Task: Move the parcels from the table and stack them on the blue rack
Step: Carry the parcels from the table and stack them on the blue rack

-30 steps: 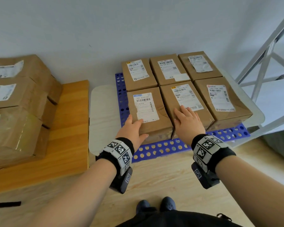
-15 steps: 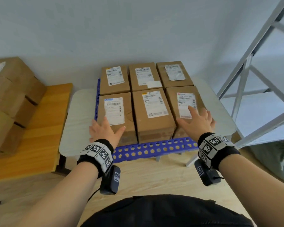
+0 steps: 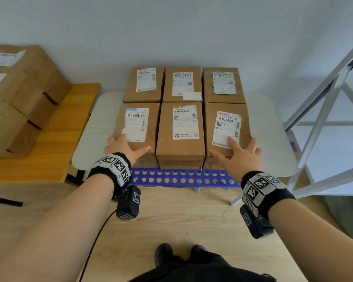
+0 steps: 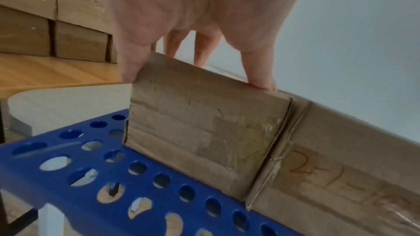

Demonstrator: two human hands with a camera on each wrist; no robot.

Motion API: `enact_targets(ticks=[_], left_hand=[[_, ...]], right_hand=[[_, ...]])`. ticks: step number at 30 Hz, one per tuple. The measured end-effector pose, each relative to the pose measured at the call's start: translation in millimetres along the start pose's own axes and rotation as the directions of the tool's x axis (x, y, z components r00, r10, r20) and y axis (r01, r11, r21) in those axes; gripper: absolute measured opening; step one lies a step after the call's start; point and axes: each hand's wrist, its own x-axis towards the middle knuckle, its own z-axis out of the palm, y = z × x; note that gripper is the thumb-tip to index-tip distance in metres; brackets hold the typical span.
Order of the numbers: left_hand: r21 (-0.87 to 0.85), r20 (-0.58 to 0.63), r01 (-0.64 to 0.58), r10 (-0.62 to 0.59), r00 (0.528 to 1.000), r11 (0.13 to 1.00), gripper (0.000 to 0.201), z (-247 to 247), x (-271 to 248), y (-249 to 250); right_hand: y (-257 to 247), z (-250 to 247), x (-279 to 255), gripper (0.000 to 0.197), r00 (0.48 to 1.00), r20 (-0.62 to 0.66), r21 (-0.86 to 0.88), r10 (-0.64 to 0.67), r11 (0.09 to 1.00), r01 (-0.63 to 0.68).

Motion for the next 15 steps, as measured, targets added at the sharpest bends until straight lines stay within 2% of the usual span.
enact_targets(ticks=[7,15], left_hand=[[0.018,-0.009,0.008,-0.008,1.0,1.0,0.095,4.4,0.9,0.0],[0.145,0.013,-0.038,0.037,0.999,0.989,0.094,7.0,1.3,-2.1]], right_hand=[[0.6,1.6,1.6,0.08,1.0,-0.011,-0.016,-0.001,1.0,0.001],[-0.1,3.2,1.7,0.082,1.0,-0.013,0.003,0.011,1.0,-0.011]])
